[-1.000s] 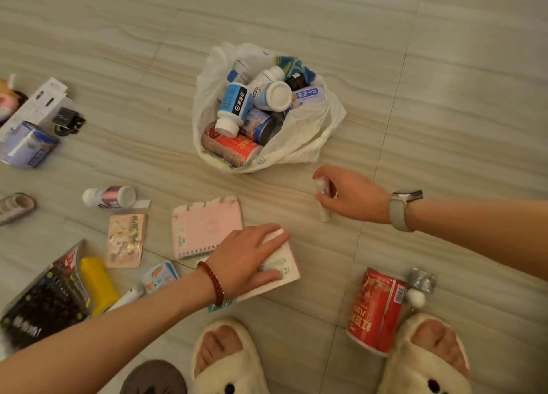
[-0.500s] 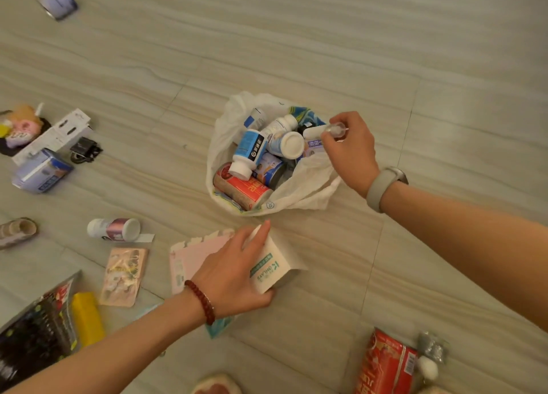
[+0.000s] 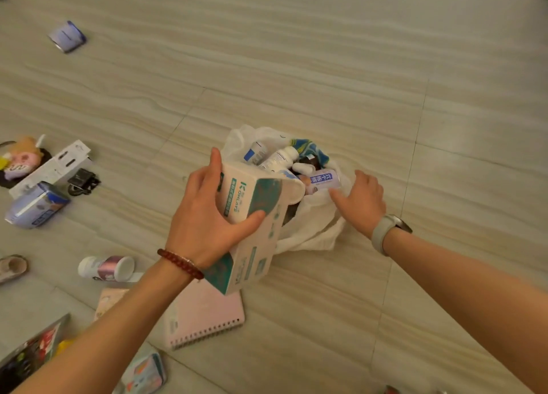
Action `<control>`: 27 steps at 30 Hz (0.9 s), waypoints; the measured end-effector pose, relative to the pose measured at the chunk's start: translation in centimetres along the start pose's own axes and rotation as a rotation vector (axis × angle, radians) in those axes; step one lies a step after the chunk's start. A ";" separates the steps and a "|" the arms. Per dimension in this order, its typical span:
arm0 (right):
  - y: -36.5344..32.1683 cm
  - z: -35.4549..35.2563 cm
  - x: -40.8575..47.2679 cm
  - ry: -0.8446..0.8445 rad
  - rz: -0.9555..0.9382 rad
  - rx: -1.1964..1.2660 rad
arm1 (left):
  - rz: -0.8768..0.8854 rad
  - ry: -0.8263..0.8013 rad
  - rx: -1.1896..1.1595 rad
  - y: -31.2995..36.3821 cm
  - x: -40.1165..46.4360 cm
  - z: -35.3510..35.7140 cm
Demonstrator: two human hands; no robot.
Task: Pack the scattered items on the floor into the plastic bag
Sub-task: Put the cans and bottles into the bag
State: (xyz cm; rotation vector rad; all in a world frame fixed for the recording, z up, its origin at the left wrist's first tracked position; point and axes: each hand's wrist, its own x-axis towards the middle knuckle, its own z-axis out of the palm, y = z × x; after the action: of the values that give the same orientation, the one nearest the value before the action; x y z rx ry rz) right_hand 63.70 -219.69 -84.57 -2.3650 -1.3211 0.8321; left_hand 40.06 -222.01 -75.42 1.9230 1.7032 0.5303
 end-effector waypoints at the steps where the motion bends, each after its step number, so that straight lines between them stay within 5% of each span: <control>1: 0.6 0.2 -0.1 -0.061 0.104 0.049 | 0.002 0.012 -0.001 0.3 0.4 0.1; 3: 1.1 0.7 -0.2 -0.155 0.205 0.270 | 0.013 0.031 -0.004 0.9 0.9 0.5; 8: 1.1 0.1 -1.8 -0.114 0.107 0.684 | 0.009 0.070 0.006 1.8 1.0 1.2; 15: 3.5 -5.4 -5.4 0.199 -0.216 0.555 | 0.074 0.089 0.026 4.9 2.6 1.8; 23: 1.8 -6.7 -7.3 0.273 -0.325 0.403 | 0.274 -0.232 0.311 8.7 4.5 7.7; 27: 2.1 -7.5 -8.4 0.266 -0.375 0.389 | 0.199 -0.307 0.411 8.7 6.1 9.0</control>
State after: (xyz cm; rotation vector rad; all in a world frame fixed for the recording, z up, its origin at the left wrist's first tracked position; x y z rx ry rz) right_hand 66.38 -227.80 -76.98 -1.7841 -1.2957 0.5751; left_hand 53.20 -217.79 -77.54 2.3335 1.5128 -0.0604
